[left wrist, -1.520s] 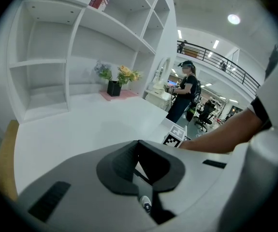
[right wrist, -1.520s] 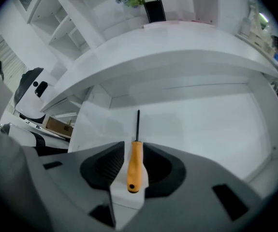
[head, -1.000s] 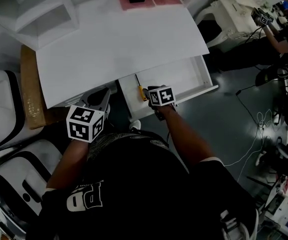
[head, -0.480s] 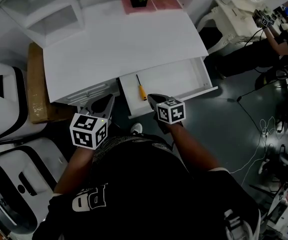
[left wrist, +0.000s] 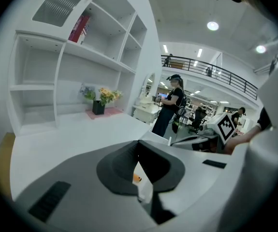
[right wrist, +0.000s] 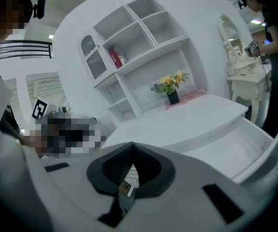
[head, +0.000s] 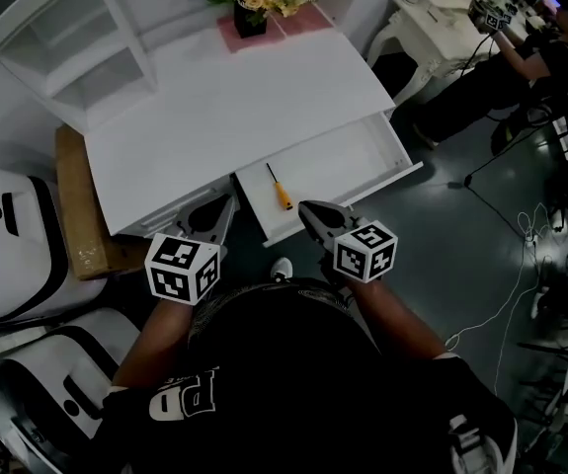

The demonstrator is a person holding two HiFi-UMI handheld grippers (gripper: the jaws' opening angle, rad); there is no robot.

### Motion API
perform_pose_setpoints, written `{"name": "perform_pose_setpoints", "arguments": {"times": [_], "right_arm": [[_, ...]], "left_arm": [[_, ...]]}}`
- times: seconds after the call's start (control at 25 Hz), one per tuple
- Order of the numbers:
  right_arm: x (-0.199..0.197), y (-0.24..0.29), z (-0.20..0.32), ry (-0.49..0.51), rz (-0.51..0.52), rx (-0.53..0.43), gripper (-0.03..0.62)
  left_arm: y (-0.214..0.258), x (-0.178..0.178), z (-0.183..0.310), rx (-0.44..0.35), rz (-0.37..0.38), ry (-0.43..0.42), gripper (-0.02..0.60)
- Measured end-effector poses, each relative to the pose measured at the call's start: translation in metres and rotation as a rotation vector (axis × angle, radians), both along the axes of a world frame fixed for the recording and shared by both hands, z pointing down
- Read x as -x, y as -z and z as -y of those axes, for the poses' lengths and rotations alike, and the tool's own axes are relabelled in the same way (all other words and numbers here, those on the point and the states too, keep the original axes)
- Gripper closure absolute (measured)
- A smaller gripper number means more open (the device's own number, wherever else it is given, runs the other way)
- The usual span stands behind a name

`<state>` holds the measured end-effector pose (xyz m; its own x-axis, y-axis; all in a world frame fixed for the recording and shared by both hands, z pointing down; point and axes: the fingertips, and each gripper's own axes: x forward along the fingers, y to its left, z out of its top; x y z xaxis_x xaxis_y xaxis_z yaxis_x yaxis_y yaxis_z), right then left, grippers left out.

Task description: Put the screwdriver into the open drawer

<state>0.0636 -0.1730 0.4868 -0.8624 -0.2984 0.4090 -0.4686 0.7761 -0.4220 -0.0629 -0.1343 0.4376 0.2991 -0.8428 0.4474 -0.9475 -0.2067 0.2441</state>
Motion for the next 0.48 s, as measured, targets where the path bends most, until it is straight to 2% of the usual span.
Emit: {"name": "perform_pose_setpoints", "arguments": {"times": [0.24, 0.48], "right_arm": [[0.016, 0.034, -0.032, -0.111, 0.040, -0.025, 0.585], [0.036, 0.047, -0.074, -0.213, 0.048, -0.071, 0.585]], "left_arm": [[0.010, 0.007, -0.029, -0.008, -0.012, -0.111, 0.571], [0.007, 0.018, -0.064, 0.001, -0.058, -0.196, 0.571]]}}
